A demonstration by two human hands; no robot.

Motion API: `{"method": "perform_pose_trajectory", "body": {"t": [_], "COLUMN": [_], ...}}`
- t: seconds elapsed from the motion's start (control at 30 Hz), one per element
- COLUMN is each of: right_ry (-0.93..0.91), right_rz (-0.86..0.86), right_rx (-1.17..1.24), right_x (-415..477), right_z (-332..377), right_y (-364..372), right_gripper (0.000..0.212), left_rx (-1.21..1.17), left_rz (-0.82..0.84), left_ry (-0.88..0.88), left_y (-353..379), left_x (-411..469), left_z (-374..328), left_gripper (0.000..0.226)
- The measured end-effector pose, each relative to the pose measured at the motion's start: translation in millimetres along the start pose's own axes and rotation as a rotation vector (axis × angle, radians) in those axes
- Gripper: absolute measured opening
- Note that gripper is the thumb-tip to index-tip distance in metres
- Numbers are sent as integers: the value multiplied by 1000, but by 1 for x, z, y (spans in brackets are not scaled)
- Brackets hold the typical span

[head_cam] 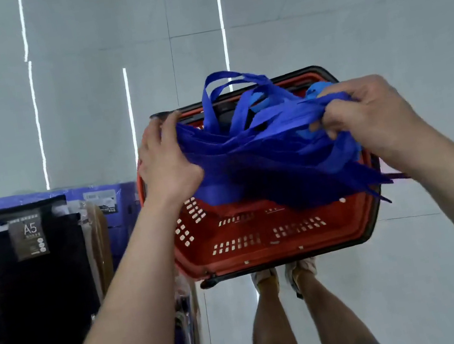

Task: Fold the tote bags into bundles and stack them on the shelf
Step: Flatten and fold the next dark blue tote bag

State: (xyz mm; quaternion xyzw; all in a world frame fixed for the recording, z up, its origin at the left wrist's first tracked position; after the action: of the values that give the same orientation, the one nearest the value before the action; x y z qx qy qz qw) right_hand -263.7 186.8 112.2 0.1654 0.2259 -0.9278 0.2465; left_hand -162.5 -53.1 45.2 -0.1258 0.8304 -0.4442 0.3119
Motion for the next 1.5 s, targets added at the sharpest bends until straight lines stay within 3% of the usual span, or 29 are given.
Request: {"method": "perform_pose_trajectory", "body": {"t": [0.07, 0.17, 0.23, 0.3, 0.4, 0.6, 0.73, 0.8, 0.9, 0.97, 1.03, 1.13, 1.17, 1.23, 1.33, 1.37, 1.43, 1.5], "right_ry": [20, 146, 274, 417, 524, 156, -170, -243, -357, -477, -505, -505, -513, -537, -539, -536, -611, -676], "right_rz": [-37, -245, -362, -373, -389, -519, -473, -472, -356, -239, -160, -66, -51, -35, -56, -72, -30, 204], "right_rx": [22, 261, 420, 431, 347, 60, -560, -690, -766, -707, -589, -456, -420, -423, -657, -769, -819, -692], "right_x": [2, 12, 17, 13, -7, -93, -151, -166, -169, -165, -163, -163, -163, -159, -150, -152, -167, -196], "right_z": [9, 4, -4, -7, -3, 59, 130, 169, 216, 239, 258, 283, 291, 302, 304, 300, 294, 290], "right_y": [-22, -46, -57, -69, -81, -64, -50, -54, -63, -64, -73, -99, -107, -117, -120, -121, -121, -117], "right_gripper": [20, 29, 23, 10, 30, 71, 94, 99, 91, 60, 30, 23, 26, 29, 16, 22, 63, 88], "left_rx": [95, -184, -292, -278, -179, -138, -90, -56, -169, -298, -472, -593, -521, -401, -443, -440, -439, -560], "left_rz": [66, 39, -24, -85, -202, -295, -307, -297, -214, -161, -112, 9, 20, -18, -156, -221, -356, -464], "left_ry": [35, 50, 73, 146, 317, 441, 547, 593, 633, 651, 599, 351, 253, 66, -78, -92, -124, -193], "left_y": [0, -1, -4, -13, -41, -137, -205, -229, -253, -267, -280, -285, -278, -257, -232, -227, -225, -224], "left_x": [9, 11, 1, -15, -36, -85, -121, -139, -170, -190, -208, -233, -243, -265, -298, -307, -323, -337], "left_z": [-6, -17, -24, -37, -57, -115, -153, -170, -195, -207, -210, -193, -183, -164, -153, -154, -156, -156], "left_gripper": [65, 26, 19, 15, 15, 15, 16, 15, 16, 19, 32, 59, 55, 26, 6, 9, 17, 21]}}
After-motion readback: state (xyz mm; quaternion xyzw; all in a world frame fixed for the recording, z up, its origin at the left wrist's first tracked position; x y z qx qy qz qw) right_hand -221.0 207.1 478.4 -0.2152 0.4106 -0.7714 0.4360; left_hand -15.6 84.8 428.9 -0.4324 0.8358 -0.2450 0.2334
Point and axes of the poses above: each hand's wrist, its own x-axis towards the middle knuckle, its own y-axis out of the palm, z = x × y, the point moved 1 cm from there along x, towards the middle knuckle, and after that the axes turned 2 degrees about -y, right-handed, at the moved point
